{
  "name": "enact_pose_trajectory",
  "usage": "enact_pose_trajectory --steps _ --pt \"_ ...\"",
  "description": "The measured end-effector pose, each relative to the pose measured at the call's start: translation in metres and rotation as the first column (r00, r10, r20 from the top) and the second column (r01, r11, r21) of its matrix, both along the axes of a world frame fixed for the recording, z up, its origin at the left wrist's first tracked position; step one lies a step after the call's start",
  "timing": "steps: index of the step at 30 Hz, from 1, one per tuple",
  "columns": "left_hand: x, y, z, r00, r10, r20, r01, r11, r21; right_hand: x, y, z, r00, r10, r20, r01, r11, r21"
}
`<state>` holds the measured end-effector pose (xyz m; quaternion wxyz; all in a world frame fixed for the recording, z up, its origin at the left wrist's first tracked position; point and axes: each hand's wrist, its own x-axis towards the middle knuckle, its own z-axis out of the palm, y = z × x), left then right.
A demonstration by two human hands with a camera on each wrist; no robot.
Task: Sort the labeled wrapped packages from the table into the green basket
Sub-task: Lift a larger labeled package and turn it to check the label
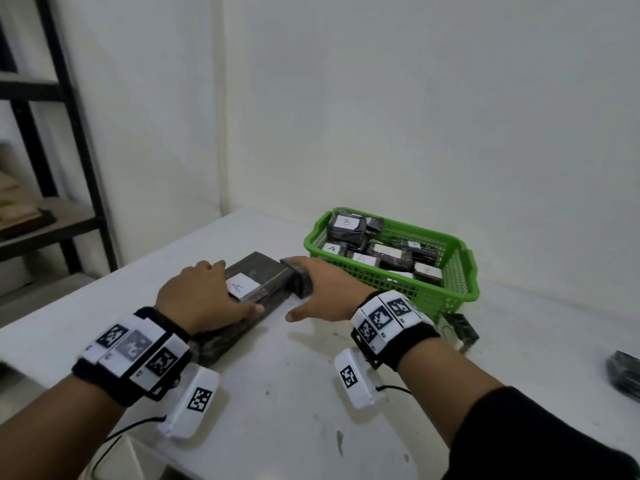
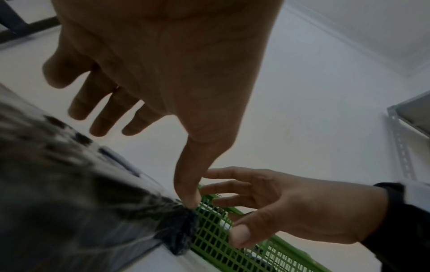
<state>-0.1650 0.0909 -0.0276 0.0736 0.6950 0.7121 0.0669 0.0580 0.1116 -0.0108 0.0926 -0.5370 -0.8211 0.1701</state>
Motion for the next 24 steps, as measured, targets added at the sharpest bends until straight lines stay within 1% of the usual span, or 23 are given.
enact_pose_trajectory --steps 2,4,7,9,11,15,17,19,21,22,24 --pt "-0.010 -0.002 -0.007 1.000 0.018 -0.006 -0.018 0.998 -0.064 -0.017 0.012 -0.006 1.000 0.019 0.017 -0.019 1.000 -0.013" --pt "-0.018 -0.006 -0.014 0.999 0.037 -0.025 -0.039 0.994 -0.099 -0.031 0.022 -0.013 0.998 0.037 0.044 -0.037 0.999 -0.014" --pt "-0.025 -0.009 -0.018 0.996 0.085 -0.034 -0.088 0.991 -0.100 -0.043 0.035 -0.024 0.999 0.016 0.045 -0.016 1.000 -0.005" --pt "-0.030 -0.010 -0.019 0.996 0.091 -0.012 -0.092 0.993 -0.074 -0.046 0.040 -0.028 0.999 -0.006 0.037 0.006 1.000 0.022" --pt "-0.036 -0.011 -0.018 0.995 0.081 0.053 -0.079 0.996 -0.040 -0.046 0.041 -0.029 1.000 -0.014 0.010 0.014 0.999 0.039" --pt "-0.053 -0.019 -0.009 0.968 0.051 0.246 -0.051 0.999 -0.006 -0.044 0.041 -0.027 0.996 -0.011 -0.089 0.010 1.000 -0.006" --pt "-0.058 -0.025 -0.001 0.949 0.011 0.316 -0.022 0.999 0.030 -0.040 0.039 -0.026 0.981 -0.006 -0.194 -0.003 0.999 -0.044" --pt "-0.060 -0.029 0.011 0.928 -0.025 0.371 0.005 0.998 0.056 -0.033 0.034 -0.019 0.938 -0.017 -0.346 -0.015 0.996 -0.090" --pt "-0.061 -0.029 0.023 0.908 -0.071 0.412 0.042 0.996 0.077 -0.021 0.027 -0.008 0.878 -0.026 -0.478 -0.028 0.994 -0.106" --pt "-0.061 -0.028 0.029 0.896 -0.093 0.435 0.066 0.995 0.077 -0.012 0.024 -0.002 0.837 -0.032 -0.546 -0.030 0.994 -0.106" --pt "-0.056 -0.024 0.041 0.863 -0.154 0.481 0.135 0.988 0.073 0.009 0.018 0.006 0.729 -0.052 -0.683 -0.044 0.992 -0.122"
